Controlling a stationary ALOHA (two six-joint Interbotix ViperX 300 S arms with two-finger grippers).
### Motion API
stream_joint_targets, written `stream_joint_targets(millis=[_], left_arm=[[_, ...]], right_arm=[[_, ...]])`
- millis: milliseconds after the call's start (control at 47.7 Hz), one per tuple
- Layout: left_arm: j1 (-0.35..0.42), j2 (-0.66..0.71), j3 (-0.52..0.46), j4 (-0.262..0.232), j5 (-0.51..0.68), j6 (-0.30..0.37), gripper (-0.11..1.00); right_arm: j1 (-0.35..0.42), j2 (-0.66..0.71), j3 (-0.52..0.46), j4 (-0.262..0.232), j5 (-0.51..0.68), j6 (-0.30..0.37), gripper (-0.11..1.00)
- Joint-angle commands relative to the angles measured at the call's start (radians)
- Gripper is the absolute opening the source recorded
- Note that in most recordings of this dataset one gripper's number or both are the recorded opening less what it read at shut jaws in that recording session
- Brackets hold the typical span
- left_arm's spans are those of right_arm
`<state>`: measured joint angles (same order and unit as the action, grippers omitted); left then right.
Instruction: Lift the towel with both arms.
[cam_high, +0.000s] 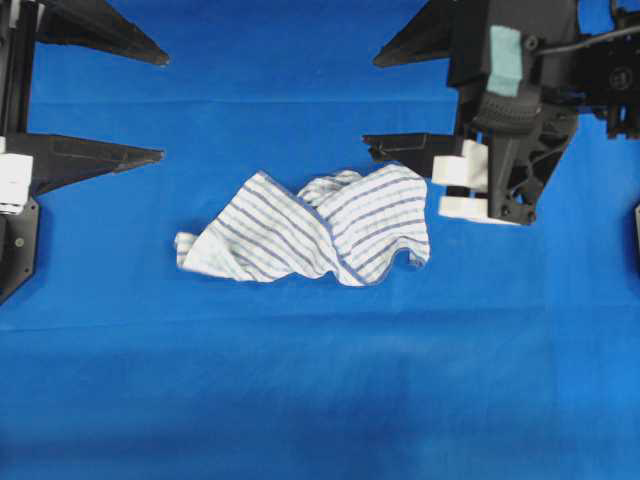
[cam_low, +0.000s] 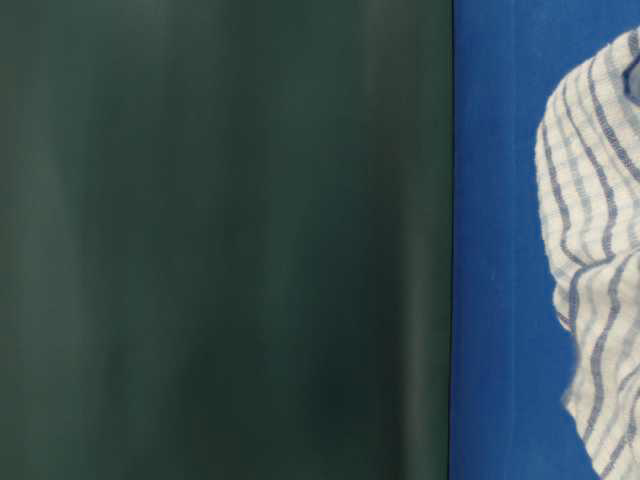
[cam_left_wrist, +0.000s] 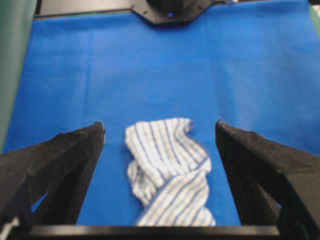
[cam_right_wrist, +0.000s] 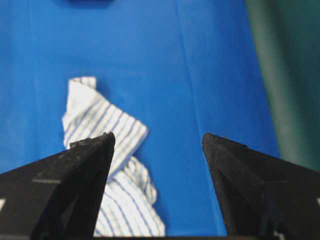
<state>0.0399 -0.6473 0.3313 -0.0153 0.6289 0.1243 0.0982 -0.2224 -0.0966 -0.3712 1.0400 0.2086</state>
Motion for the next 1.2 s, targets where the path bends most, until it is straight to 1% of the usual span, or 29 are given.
stream_joint_targets(millis=[0,63,168,315,504,650,923,1070,1175], left_arm=[[0.002,0.002,0.002,-0.002,-0.011,-0.005,0.9],[0.002,0.003,0.026,-0.003,-0.02,-0.005,0.9],[0.002,0.011,0.095,-0.003,-0.066,-0.006,0.9],[0.002,0.021,0.181,-0.005,-0.14,-0.006,0.9],[0.002,0.044,0.281,-0.005,-0.221,-0.006,0.9],[0.002,0.069,0.342,-0.005,-0.279,-0.006,0.9],[0.0,0.132,0.454,-0.005,-0.4,-0.008,0.9],[-0.006,0.176,0.509,-0.005,-0.474,-0.008,0.9],[-0.015,0.221,0.545,-0.005,-0.538,-0.008,0.9]], right_arm=[[0.0,-0.011,0.011,-0.002,-0.003,0.008,0.68],[0.0,-0.011,0.041,0.0,-0.008,0.026,0.68],[0.002,-0.011,0.104,0.0,-0.026,0.06,0.68],[0.002,-0.011,0.195,0.0,-0.097,0.106,0.68],[0.0,-0.011,0.299,0.0,-0.199,0.143,0.68],[-0.009,-0.011,0.393,0.0,-0.291,0.187,0.68],[-0.025,-0.005,0.568,0.0,-0.485,0.252,0.68],[-0.032,0.029,0.64,-0.002,-0.555,0.284,0.68],[-0.034,0.064,0.666,0.0,-0.588,0.287,0.68]])
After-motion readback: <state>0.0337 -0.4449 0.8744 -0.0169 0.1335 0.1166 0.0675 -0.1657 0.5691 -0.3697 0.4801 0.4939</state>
